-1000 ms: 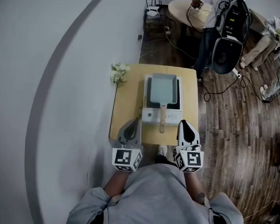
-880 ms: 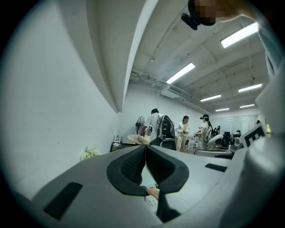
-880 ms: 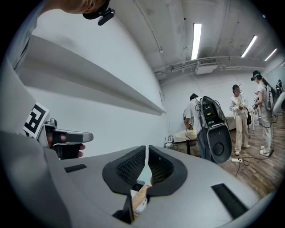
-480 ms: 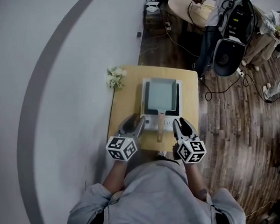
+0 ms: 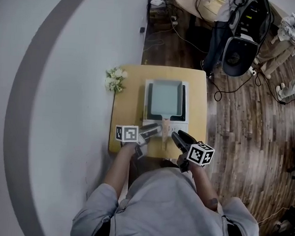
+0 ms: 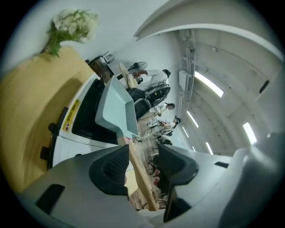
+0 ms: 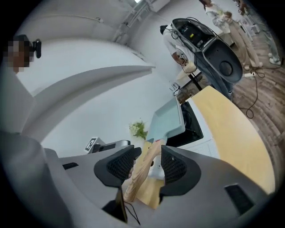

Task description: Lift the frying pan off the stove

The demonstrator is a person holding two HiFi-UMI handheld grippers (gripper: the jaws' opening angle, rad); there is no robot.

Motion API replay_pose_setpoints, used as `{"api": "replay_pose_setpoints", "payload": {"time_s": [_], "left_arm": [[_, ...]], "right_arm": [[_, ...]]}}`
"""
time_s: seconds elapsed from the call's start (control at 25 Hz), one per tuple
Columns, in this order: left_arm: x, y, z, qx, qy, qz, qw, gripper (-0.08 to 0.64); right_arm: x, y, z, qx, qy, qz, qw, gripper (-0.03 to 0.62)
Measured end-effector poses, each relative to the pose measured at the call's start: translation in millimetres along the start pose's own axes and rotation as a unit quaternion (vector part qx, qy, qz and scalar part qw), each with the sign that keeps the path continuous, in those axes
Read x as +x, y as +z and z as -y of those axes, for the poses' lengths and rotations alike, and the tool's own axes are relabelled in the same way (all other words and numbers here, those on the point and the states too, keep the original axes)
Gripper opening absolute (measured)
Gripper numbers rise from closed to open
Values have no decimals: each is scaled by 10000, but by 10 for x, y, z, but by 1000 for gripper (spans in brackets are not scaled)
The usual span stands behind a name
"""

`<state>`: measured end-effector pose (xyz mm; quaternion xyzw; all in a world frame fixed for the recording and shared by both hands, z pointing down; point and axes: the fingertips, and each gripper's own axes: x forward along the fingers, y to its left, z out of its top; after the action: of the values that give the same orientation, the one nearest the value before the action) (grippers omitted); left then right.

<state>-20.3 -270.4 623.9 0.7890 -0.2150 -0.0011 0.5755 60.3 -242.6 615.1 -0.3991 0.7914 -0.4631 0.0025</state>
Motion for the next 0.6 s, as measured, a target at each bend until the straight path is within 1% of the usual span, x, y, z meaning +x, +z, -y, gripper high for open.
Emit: {"api": "replay_pose_setpoints", "payload": {"time_s": [0.08,0.16,0.32,0.48,0.6], "left_arm": [[116,-64,-62,-235,-147,-284,9992,189],[214,-113,-127,-443,-231,-448,9977,189],[336,-169,-268,-831,-360,-609,9940,189],[424,-212,-339,-1004,-416,-792,9909,189],[513,-215,-366,-1218,-594,-793,9876,189]], "right_arm": [[14,-52,27,69,41,-98,9999,163],[26,-80,49,69,50,-161,9998,163],[64,-132,110,66,59,-274,9996,163],[70,-166,153,87,99,-397,9991,163],[93,-216,180,136,204,-542,9982,163]]}}
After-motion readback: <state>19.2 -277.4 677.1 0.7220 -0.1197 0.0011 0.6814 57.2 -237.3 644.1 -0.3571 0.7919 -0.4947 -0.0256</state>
